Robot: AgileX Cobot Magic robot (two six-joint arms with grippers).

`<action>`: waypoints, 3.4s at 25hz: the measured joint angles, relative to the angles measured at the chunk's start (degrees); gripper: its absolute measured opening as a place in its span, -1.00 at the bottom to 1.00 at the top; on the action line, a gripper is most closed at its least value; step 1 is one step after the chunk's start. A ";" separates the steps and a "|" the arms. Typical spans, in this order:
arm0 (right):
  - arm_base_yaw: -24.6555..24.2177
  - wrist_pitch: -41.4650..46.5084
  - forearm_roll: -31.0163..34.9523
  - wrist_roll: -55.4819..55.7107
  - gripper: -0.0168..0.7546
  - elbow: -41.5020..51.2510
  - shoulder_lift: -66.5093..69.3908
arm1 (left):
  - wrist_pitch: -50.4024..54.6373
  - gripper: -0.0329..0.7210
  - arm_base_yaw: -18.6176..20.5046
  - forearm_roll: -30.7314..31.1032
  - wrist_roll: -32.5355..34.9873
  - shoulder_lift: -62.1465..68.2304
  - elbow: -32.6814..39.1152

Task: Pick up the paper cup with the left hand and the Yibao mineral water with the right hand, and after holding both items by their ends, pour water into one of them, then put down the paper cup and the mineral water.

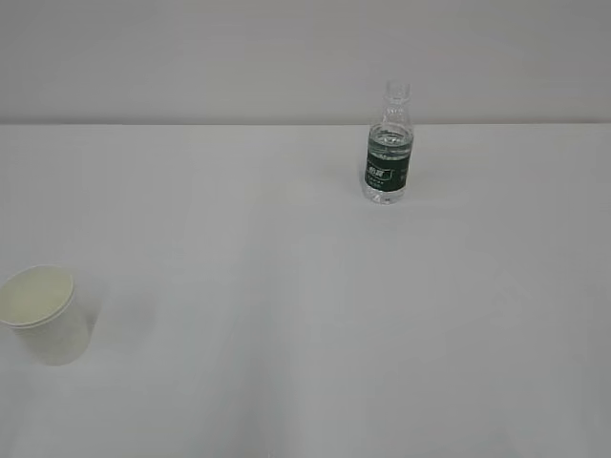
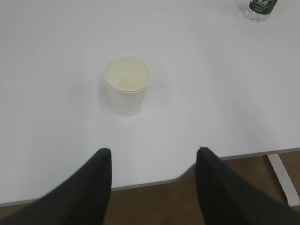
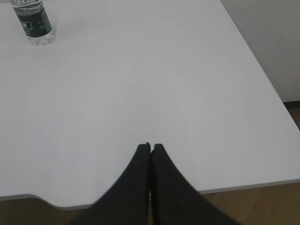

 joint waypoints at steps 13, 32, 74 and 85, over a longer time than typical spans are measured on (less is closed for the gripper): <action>0.00 -1.38 -0.22 0.00 -0.98 -0.72 0.00 | -1.26 0.22 0.00 -2.49 -2.50 9.42 -0.66; 0.00 -14.57 1.52 -1.69 -0.97 -2.73 0.00 | -8.62 0.22 0.00 -4.63 -2.72 17.88 -2.76; 0.00 -31.43 4.87 -6.89 0.60 0.96 7.00 | -32.55 0.22 0.00 -17.83 13.58 21.74 7.68; 0.00 -32.40 4.94 -8.04 0.58 1.18 8.63 | -33.68 0.22 0.00 -6.77 21.36 26.29 8.53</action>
